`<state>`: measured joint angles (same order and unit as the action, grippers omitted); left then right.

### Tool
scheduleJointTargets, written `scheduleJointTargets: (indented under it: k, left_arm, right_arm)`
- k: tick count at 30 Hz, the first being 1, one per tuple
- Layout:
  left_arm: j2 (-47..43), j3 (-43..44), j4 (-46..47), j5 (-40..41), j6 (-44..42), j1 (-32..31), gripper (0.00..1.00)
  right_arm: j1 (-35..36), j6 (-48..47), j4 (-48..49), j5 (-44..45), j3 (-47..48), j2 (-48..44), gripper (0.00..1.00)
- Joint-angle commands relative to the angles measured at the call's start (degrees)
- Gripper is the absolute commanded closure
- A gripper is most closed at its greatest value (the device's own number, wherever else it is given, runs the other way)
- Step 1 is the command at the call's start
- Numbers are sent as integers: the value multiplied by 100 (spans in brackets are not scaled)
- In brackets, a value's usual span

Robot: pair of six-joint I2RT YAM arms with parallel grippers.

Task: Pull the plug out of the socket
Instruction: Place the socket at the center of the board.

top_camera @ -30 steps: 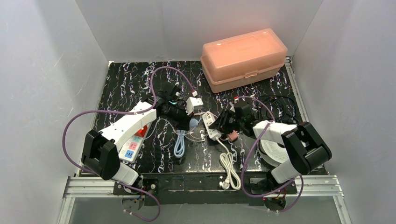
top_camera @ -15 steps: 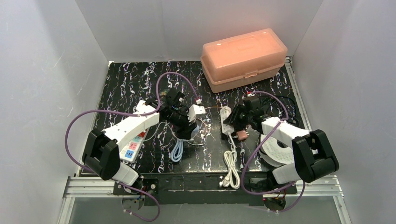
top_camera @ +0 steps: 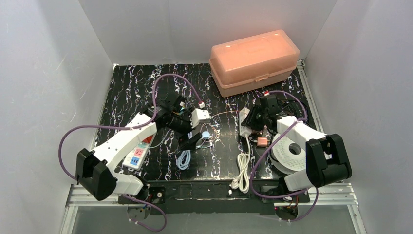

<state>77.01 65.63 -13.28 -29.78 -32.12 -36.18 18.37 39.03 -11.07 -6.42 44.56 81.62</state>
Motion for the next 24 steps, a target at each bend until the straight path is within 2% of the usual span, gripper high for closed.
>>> scheduleJointTargets:
  k: [1, 5, 7, 12, 15, 19, 24]
  left_arm:
    - [-385, 572, -1332, -4, 193, 103, 2]
    - [-389, 1444, -2236, -167, 673, 807, 2]
    - [-280, 1979, -2696, -284, 847, 1307, 2]
    - [257, 3059, -3742, -636, 1211, 2611, 2]
    - [453, 3380, -4088, -714, 1465, 3288, 2]
    - [353, 3228, -4151, -745, 1511, 4037, 2]
    - [9, 2659, -3993, -783, 1424, 4395, 2]
  right_arm:
    - [76, -279, -197, 47, 406, -95, 65]
    - [530, -385, -490, 390, 559, -378, 34]
    - [794, -401, -623, 579, 628, -530, 26]
    - [1442, -489, -1036, 1191, 890, -893, 18]
    - [1786, -564, -1350, 1504, 1187, -1031, 16]
    - [2142, -668, -1698, 1763, 1534, -1109, 16]
    - [2512, -948, -1789, 1783, 2078, -852, 14]
